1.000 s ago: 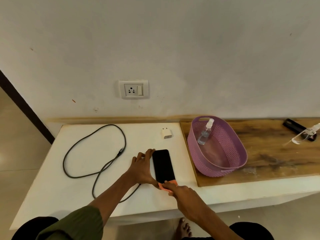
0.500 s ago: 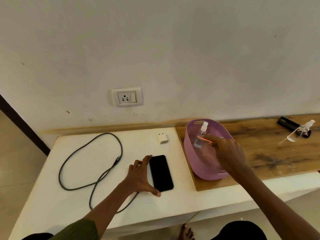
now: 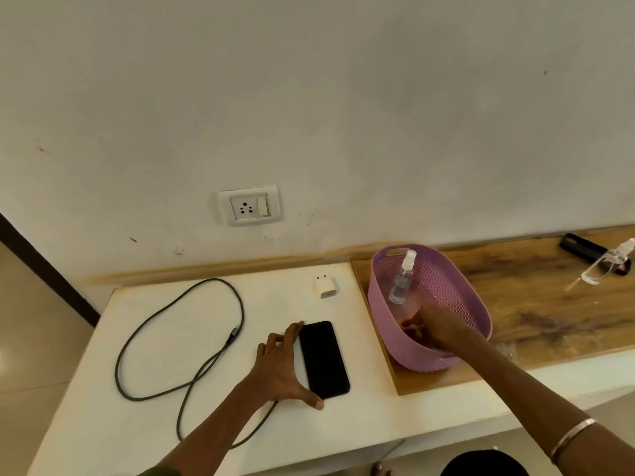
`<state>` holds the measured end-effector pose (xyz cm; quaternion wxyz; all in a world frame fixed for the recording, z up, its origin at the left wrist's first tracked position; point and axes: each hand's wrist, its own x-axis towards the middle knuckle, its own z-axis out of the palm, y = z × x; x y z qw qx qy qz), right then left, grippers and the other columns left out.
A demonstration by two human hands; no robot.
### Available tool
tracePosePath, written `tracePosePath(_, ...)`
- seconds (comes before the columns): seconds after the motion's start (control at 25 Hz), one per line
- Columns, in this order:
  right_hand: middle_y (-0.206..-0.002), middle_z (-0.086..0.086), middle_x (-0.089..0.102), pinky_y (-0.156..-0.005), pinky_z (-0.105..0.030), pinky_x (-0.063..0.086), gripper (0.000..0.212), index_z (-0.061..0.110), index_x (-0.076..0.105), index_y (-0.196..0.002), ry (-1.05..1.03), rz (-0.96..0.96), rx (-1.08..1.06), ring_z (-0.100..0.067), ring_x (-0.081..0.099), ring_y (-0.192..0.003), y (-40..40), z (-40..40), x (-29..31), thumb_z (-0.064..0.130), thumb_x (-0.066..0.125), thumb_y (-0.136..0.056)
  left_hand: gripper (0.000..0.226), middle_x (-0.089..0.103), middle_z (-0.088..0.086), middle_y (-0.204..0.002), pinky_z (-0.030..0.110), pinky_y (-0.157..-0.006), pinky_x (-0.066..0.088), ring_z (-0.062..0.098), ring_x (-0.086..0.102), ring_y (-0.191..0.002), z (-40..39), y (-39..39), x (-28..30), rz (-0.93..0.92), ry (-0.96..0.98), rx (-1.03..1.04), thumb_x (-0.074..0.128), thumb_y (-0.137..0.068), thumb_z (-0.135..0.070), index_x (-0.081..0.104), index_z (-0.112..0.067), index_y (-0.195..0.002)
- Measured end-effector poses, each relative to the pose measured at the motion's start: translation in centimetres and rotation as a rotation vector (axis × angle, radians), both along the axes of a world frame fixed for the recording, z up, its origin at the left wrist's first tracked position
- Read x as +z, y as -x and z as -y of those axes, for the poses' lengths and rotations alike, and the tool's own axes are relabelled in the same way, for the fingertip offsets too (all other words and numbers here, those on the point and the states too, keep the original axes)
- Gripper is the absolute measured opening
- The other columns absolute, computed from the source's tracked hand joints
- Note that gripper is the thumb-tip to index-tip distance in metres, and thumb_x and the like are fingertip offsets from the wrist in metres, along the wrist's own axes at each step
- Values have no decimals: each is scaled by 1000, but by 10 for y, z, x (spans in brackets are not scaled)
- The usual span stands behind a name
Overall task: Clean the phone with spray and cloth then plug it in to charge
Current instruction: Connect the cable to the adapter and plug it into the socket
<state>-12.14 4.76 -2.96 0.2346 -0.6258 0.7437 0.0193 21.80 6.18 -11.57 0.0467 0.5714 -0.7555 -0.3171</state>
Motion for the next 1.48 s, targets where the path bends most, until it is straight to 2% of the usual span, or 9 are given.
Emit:
tracePosePath(0.32,-119,-1,67,-99,-29,50,30,17,65,-124,-194,-9,32,-15,63,-106,-5,9,16,24,58,-95,162,26,-1,-146,46,-118,22,24,24,-139,1,1,4,-2,-60,10,76,-16,-87,-22,-54,-140)
tracePosePath(0.56,-122,2,68,-94,-23,50,30,19,65,-124,-4,-77,145,-12,64,-108,6,-1,28,20,57,-96,171,25,2,-149,48,-118,21,25,26,-139,3,3,7,-18,-84,3,76,-14,-87,-39,-51,-137)
tracePosePath(0.76,-127,2,66,-99,-27,48,32,18,64,-125,96,-119,134,-11,62,-114,21,-7,46,16,60,-93,169,24,-6,-155,43,-115,30,21,38,-135,-6,-2,21,-111,-60,-52,82,-24,-80,-39,-49,-138)
tracePosePath(0.88,-124,-1,68,-96,-28,49,29,16,66,-121,199,-112,65,-12,63,-109,22,-9,58,9,56,-94,151,15,-21,-155,32,-108,38,10,42,-134,-17,-22,33,-354,-10,32,91,-49,-56,-26,-53,-144)
tracePosePath(1.04,-106,0,74,-72,-28,55,27,21,74,-105,363,-78,-55,-13,67,-83,11,-9,74,7,55,-92,86,57,-12,-135,34,-103,48,4,57,-119,-29,-62,47,-362,221,233,69,-89,-17,16,-38,-154)
tracePosePath(1.16,-90,5,75,-53,-16,42,24,27,75,-92,519,7,-50,0,59,-66,-19,-6,89,9,58,-91,42,73,-14,-101,30,-87,56,4,68,-97,-34,-99,54,-282,362,379,57,-95,-7,57,-28,-131)
tracePosePath(1.28,-86,8,74,-57,-17,48,25,24,74,-93,636,157,-38,-3,65,-69,-61,6,95,5,58,-89,31,75,-12,-90,25,-76,57,2,70,-86,-41,-128,56,-291,381,507,58,-92,0,71,-25,-104)
tracePosePath(1.4,-91,11,71,-64,-13,46,27,25,73,-98,615,271,7,-4,66,-74,-110,27,80,7,54,-91,24,75,-6,-93,28,-81,57,10,70,-89,-48,-144,45,-254,355,575,59,-90,1,74,-16,-99)
tracePosePath(1.48,-97,10,71,-73,-18,48,28,26,72,-101,541,273,40,-6,64,-80,-138,44,60,8,54,-91,21,74,-4,-93,22,-79,54,12,70,-90,-49,-149,35,-245,318,607,60,-91,-1,74,-15,-99)
